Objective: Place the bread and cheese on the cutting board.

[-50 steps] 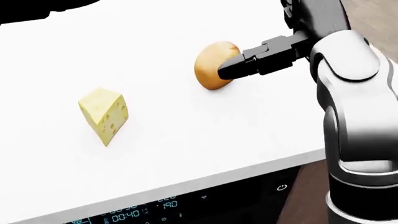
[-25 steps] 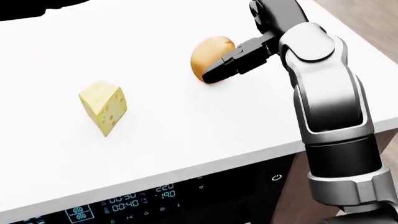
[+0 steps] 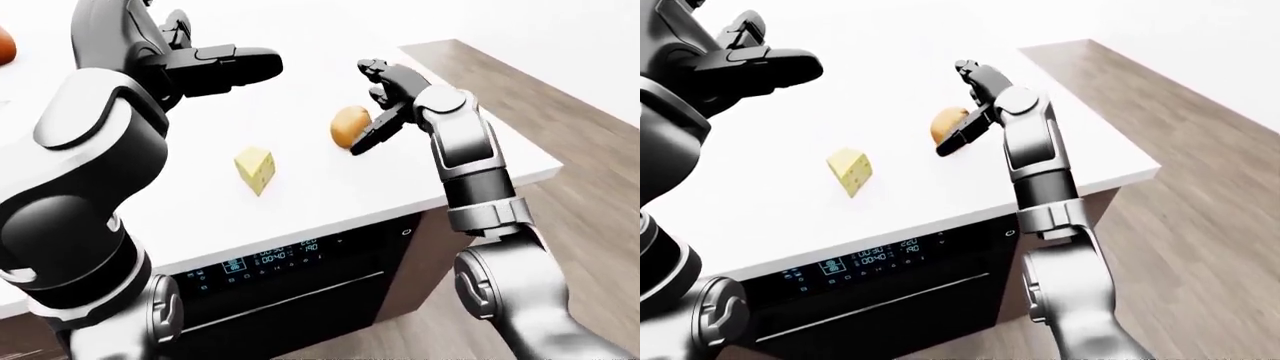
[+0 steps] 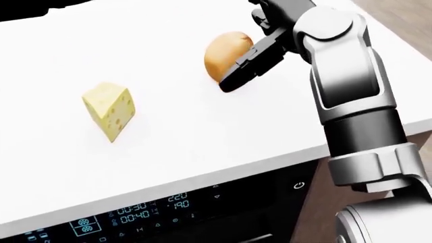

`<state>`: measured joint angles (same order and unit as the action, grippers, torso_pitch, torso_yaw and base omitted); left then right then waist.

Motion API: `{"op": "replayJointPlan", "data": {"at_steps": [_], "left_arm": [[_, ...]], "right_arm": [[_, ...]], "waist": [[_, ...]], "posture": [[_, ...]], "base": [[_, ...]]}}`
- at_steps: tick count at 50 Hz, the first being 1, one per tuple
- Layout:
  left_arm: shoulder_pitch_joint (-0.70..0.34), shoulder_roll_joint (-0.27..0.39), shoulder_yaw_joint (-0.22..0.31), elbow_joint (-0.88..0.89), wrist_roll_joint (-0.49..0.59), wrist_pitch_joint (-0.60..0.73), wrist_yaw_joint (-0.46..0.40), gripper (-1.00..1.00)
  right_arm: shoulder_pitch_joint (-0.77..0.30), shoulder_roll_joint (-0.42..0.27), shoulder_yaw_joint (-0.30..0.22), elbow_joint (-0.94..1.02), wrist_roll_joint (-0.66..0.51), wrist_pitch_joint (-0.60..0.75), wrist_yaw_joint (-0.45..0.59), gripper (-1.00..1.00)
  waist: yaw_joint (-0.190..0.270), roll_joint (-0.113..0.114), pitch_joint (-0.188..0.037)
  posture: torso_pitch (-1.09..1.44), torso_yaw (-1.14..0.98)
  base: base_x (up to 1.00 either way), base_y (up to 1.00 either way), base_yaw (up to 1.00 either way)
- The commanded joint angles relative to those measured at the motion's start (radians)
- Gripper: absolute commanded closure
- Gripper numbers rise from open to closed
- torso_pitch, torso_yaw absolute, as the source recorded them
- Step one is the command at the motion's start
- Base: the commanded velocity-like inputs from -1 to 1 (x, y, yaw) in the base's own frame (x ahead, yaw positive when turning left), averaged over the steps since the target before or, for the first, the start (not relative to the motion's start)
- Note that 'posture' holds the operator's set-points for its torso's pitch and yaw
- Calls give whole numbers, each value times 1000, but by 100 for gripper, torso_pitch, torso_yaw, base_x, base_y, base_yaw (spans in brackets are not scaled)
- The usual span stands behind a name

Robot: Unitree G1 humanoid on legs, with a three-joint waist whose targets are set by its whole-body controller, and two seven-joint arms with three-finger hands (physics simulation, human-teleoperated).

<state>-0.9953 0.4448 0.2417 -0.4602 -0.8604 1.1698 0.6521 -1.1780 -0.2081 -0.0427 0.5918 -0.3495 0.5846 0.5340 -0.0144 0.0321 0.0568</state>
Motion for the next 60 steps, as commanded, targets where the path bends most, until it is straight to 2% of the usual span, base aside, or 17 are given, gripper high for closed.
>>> {"op": "replayJointPlan", "data": {"at_steps": [1, 11, 23, 37, 41, 45, 60], "left_arm": [[-32, 10, 14, -18, 0, -21, 3, -100], [-33, 19, 18, -15, -5, -25, 2, -100], [-34, 19, 11, -10, 0, -30, -1, -100], [-24, 15, 8, -14, 11, -35, -11, -100], [-28, 13, 12, -17, 9, -27, -8, -100], [-28, 13, 11, -18, 10, -28, -9, -100], [-30, 11, 10, -11, 12, -35, -11, -100]], "right_arm": [[-55, -9, -9, -6, 26, -51, -9, -100], [-129, -2, 3, 165, 44, -154, -30, -100], [-115, 15, 9, 244, 47, -230, -54, -100], [-87, 24, 13, 253, 41, -252, -61, -100], [-82, 27, 12, 262, 41, -263, -64, -78], [-79, 27, 13, 265, 38, -267, -65, -69], [-67, 29, 20, 249, 20, -259, -56, -70]], "waist": [[0, 1, -33], [-5, 7, -35], [-5, 6, -36], [-6, 6, -34], [-6, 7, -34], [-6, 6, -34], [-6, 4, -36]], "posture": [[0, 0], [0, 0], [0, 0], [0, 0], [0, 0], [0, 0], [0, 0]], "base": [[0, 0, 0], [0, 0, 0], [0, 0, 0], [0, 0, 0], [0, 0, 0], [0, 0, 0], [0, 0, 0]]}}
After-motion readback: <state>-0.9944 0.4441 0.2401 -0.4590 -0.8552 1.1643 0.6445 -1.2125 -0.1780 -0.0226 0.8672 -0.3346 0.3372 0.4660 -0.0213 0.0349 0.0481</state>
